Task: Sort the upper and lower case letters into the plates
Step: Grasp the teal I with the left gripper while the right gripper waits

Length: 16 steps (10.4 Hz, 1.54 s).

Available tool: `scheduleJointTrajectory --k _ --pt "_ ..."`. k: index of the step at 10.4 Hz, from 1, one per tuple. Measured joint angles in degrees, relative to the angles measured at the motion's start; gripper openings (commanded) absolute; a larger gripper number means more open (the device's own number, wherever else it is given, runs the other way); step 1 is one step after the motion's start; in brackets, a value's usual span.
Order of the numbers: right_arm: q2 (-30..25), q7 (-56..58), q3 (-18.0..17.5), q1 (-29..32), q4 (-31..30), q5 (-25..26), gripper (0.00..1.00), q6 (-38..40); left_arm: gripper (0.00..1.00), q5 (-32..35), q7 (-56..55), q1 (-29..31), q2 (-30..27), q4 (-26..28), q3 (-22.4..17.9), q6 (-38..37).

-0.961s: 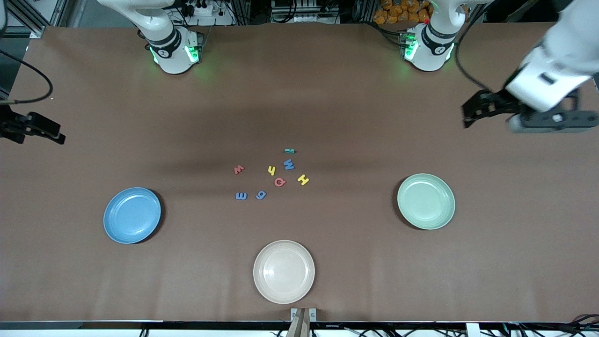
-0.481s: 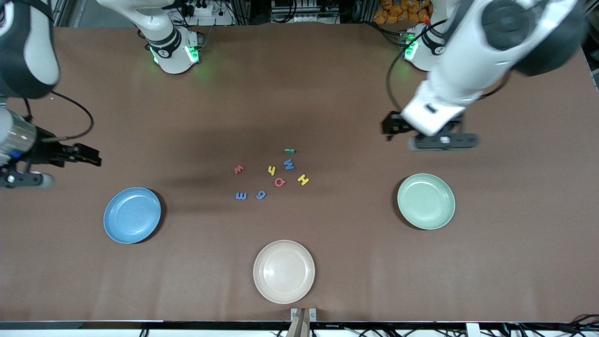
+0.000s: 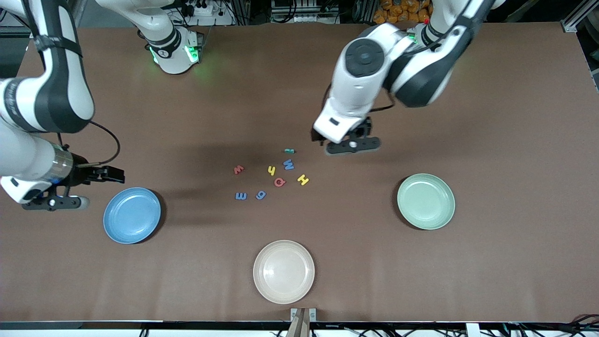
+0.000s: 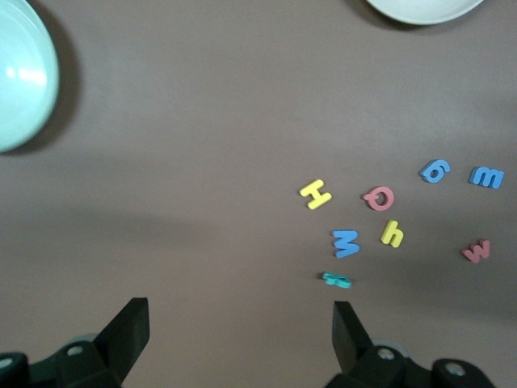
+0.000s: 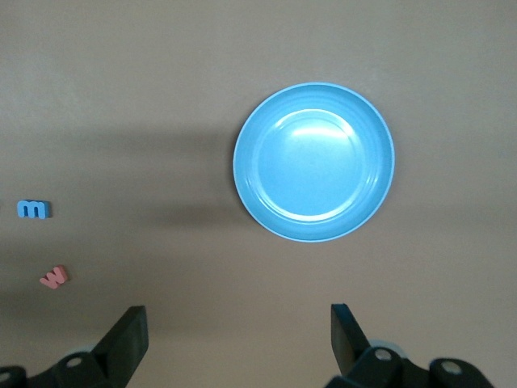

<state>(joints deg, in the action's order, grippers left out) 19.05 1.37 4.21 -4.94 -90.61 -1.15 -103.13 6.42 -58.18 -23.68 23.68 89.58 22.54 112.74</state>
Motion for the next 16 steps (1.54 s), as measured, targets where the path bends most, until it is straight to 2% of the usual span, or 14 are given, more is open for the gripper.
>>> scheduleJointTrajectory --k 3,5,8,10,11,12,13,16 --pt "3.02 -0.06 -0.01 -0.91 -0.08 -0.32 1.00 -2.35 1.00 0.58 -17.87 -5.46 5.65 -0.19 -0.58 5.15" --pt "4.33 -0.06 0.01 -0.98 -0.08 -0.76 1.00 -3.34 1.00 0.73 -32.86 -9.44 9.42 -0.61 -2.54 9.06" --pt "6.33 -0.06 -0.06 -1.67 -0.12 -0.92 1.00 -6.26 1.00 0.82 -52.85 -12.13 14.86 -2.10 -3.65 13.08" --pt "8.45 -0.13 -0.06 -2.28 -0.24 -0.93 1.00 -8.42 1.00 0.83 -63.43 -14.92 17.15 -3.32 -6.34 14.24" --pt "9.33 -0.13 -0.05 -2.29 -0.73 -0.94 1.00 -9.77 1.00 0.83 -67.44 -15.56 17.94 -3.84 -7.03 14.48" --pt "9.86 -0.13 0.00 -2.29 -1.57 -0.94 1.00 -11.40 0.88 0.83 -70.77 -15.66 18.48 -4.12 -7.28 14.92" --pt "10.08 -0.13 0.02 -2.29 -2.50 -0.94 1.00 -12.64 0.83 0.83 -73.00 -15.65 18.78 -4.16 -7.49 15.33" --pt "10.07 -0.13 0.03 -2.29 -3.12 -0.94 1.00 -13.34 0.80 0.84 -76.15 -15.72 19.75 -4.19 -7.73 16.08"
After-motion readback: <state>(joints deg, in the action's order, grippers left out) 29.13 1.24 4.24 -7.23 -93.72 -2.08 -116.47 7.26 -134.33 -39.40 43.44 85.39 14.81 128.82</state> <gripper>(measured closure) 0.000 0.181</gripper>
